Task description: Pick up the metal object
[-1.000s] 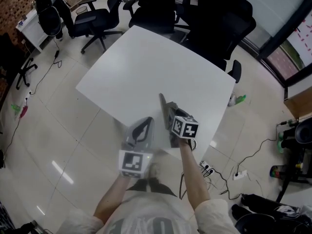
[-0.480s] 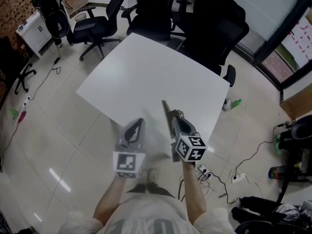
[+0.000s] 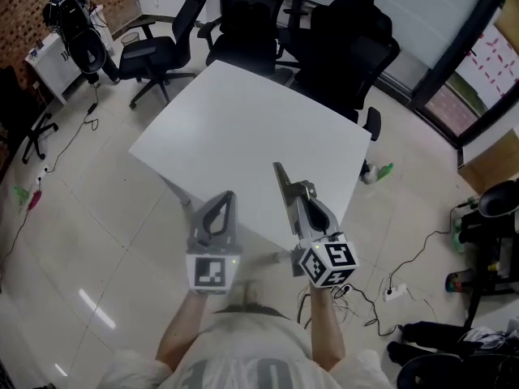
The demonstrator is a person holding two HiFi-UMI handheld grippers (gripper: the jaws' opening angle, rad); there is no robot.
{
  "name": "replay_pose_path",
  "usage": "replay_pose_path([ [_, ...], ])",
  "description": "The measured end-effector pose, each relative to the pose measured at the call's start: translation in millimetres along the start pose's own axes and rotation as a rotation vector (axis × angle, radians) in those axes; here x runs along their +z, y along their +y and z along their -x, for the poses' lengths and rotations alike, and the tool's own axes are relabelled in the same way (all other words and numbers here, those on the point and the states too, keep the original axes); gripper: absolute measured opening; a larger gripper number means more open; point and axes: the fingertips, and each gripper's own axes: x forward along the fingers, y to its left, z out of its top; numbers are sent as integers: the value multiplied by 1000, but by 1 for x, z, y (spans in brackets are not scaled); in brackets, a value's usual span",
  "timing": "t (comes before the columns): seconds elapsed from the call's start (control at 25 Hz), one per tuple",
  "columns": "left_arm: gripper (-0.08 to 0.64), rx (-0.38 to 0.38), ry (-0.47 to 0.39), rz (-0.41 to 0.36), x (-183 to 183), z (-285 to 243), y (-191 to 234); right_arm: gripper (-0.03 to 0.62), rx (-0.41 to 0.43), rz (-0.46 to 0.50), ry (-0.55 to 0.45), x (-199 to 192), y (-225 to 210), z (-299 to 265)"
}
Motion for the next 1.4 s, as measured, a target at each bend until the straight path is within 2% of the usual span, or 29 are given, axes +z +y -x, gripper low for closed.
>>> replay_pose_path([
  [0.12, -2, -14, 2, -6, 0, 10, 0, 51, -3, -9, -2, -3, 7, 9],
  [0.32, -2, -100, 26, 16, -5, 15, -7, 51, -10, -22, -15, -3, 18, 21],
  [0.4, -2, -110, 12, 18, 0, 17, -8, 51, -13, -24, -22, -1, 24, 25],
  [0.72, -2, -117, -31, 16, 8, 40, -6, 50, -37, -13, -51, 3, 43, 55],
  [1.04, -2, -98, -17, 14, 9, 82, -2, 49, -25, -39, -71, -4, 67, 90],
  [1.24, -2, -74, -27, 21, 10, 122, -25, 48, -3, -45, -92, -16, 75, 144],
  [1.4, -2, -32, -9, 89, 4, 182, -53, 48, 17, -63, -102, -41, 81, 210],
])
